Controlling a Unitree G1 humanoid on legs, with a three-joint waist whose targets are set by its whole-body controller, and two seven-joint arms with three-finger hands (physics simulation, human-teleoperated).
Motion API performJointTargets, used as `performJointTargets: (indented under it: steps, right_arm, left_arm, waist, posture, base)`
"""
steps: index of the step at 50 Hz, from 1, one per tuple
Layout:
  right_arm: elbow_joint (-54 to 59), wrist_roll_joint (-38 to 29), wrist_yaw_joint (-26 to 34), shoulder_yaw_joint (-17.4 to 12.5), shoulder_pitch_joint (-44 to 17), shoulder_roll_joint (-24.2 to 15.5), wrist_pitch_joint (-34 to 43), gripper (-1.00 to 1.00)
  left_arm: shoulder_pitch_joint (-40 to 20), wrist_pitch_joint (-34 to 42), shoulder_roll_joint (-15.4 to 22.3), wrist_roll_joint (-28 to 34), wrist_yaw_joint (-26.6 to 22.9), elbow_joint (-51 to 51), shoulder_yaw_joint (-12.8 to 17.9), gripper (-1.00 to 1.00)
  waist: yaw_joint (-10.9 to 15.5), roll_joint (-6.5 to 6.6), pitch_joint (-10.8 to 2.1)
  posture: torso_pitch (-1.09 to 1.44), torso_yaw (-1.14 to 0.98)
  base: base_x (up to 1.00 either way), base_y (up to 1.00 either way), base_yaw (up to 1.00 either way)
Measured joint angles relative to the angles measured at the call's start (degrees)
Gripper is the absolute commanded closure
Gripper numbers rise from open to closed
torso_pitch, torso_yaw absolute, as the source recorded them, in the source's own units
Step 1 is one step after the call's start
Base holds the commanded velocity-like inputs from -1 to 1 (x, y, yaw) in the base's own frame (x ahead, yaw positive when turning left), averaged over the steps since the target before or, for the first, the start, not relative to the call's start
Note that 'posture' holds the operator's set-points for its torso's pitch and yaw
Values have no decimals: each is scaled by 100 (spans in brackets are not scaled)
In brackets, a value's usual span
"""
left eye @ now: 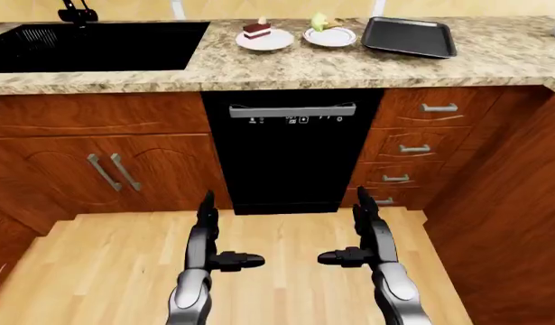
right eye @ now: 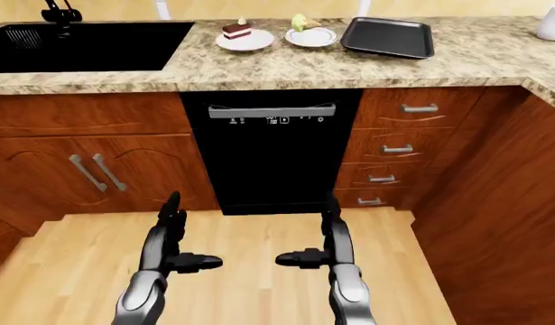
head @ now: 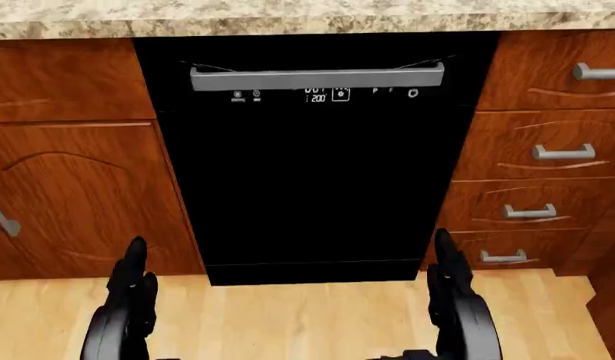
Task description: Move the dessert items from the plate to the tray.
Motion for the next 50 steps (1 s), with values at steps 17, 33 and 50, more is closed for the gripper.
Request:
performJointTargets:
  steps: [17,33,50]
  right_arm:
    - [-1683,-169,96,-219,-434,-229,1392,-100]
    - [-3501,757,305,-876,-2912,-1099,4667,-100]
    - [-3234,1508,251,-1128,-3997,-1884,5659,-100]
  left_arm:
    - [-846,2980,337,-131,-88,-2960,339,-100]
    - [-4278,7194,1914,-1221,-326,-4044,1586,-100]
    - [-4794,8051,2148,-1717,23,-3986,1440,-100]
  waist:
    - [44,-6,-354]
    - [67,-97,-206]
    - [77,365,-123]
  posture:
    - [0,0]
    - [0,0]
    - [0,0]
  base:
    - [0,0,0]
    - [25,0,0]
    - [60,0,0]
